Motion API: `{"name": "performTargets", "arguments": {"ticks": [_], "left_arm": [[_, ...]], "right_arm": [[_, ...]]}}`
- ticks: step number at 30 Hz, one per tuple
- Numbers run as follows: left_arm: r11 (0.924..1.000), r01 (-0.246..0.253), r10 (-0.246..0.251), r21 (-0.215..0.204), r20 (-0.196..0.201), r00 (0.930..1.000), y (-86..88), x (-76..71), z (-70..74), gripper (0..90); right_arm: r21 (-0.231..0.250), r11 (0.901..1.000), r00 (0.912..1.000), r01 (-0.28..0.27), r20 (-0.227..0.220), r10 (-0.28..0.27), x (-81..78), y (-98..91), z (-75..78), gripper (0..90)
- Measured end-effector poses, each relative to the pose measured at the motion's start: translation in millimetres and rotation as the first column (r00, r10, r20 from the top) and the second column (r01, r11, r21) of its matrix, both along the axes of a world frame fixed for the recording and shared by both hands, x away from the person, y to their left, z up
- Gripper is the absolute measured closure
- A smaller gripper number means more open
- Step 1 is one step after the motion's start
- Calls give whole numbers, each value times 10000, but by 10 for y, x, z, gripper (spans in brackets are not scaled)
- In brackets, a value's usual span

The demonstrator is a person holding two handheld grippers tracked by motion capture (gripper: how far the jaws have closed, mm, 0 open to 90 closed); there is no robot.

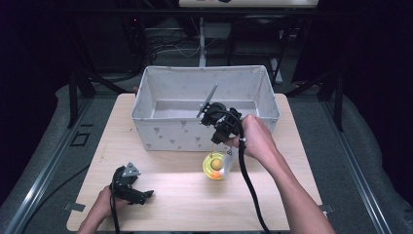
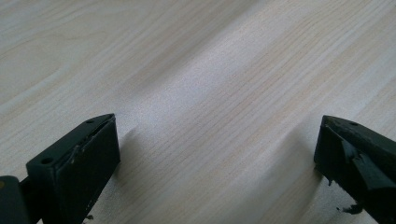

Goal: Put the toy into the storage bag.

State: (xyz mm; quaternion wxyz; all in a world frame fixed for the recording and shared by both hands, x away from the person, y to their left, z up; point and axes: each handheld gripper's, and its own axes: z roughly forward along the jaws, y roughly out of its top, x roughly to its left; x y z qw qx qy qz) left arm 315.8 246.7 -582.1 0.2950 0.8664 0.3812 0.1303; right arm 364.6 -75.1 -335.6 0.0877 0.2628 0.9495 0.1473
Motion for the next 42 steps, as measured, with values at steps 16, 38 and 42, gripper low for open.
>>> {"name": "performTargets", "arguments": {"ticks": [16, 38, 42], "left_arm": [[10000, 5, -5, 33, 20, 10000, 2, 0, 2, 2], [10000, 12, -12, 23, 45, 10000, 3, 0, 0, 2], [10000, 4, -4, 17, 51, 10000, 3, -1, 0, 2]], "right_arm": [[-38, 9999, 9998, 122, 155, -122, -25, -98, 144, 879], [-91, 9997, 9996, 248, 113, -246, 17, -179, 215, 881], [-130, 9994, 9993, 309, 208, -306, 22, -181, 253, 881]]}}
